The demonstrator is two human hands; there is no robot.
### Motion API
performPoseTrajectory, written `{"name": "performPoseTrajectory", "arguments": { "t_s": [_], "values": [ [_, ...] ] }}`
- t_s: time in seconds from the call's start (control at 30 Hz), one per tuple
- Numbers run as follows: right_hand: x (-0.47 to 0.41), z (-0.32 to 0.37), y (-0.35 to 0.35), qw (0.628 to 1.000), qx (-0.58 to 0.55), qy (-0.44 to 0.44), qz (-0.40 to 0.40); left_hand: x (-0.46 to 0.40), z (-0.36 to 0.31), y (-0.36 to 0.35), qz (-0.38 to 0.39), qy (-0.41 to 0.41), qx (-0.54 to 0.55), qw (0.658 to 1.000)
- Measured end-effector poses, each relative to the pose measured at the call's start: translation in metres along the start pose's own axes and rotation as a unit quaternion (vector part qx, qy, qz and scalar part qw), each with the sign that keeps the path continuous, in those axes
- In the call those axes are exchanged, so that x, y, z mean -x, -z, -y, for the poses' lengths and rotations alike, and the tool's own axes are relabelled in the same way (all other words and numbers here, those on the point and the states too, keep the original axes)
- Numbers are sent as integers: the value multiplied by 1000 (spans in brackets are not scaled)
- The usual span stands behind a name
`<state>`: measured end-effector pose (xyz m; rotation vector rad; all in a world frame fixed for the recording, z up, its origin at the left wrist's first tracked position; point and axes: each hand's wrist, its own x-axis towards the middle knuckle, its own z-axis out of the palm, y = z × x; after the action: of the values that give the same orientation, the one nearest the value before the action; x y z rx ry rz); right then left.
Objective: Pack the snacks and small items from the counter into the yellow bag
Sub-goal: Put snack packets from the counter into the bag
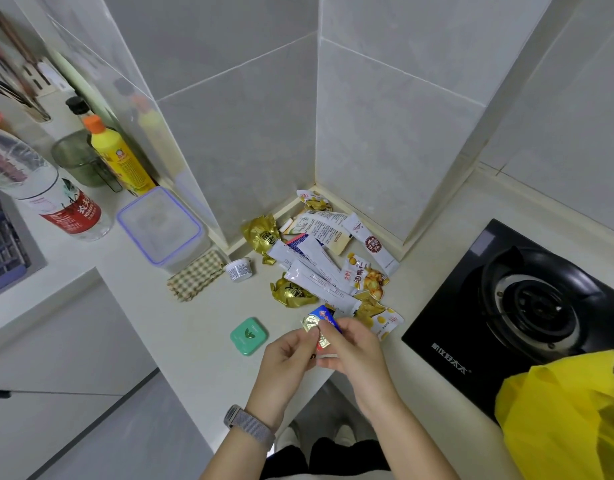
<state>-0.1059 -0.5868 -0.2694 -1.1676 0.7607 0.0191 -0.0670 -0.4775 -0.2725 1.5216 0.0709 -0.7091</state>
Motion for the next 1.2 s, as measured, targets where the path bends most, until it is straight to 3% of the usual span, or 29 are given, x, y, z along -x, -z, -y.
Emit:
{"name": "performPoseTrajectory", "arguments": {
  "t_s": [0.47,0.67,0.83,1.1,1.2],
  "values": [
    [2,11,6,993,84,-24,78,2,-8,7,-63,22,-15,998],
    [-22,2,30,972,224,-11,68,-4,-4,16,-109,71,5,992],
    [-60,-23,46,913,402,71,0,-4,-4,20,-114,79,23,990],
    [-85,-41,35,780,615,112,-5,-2,-5,24,-129,85,31,988],
    [-87,-40,32,767,631,111,-22,-1,-5,27,-136,84,30,987]
  ]
}}
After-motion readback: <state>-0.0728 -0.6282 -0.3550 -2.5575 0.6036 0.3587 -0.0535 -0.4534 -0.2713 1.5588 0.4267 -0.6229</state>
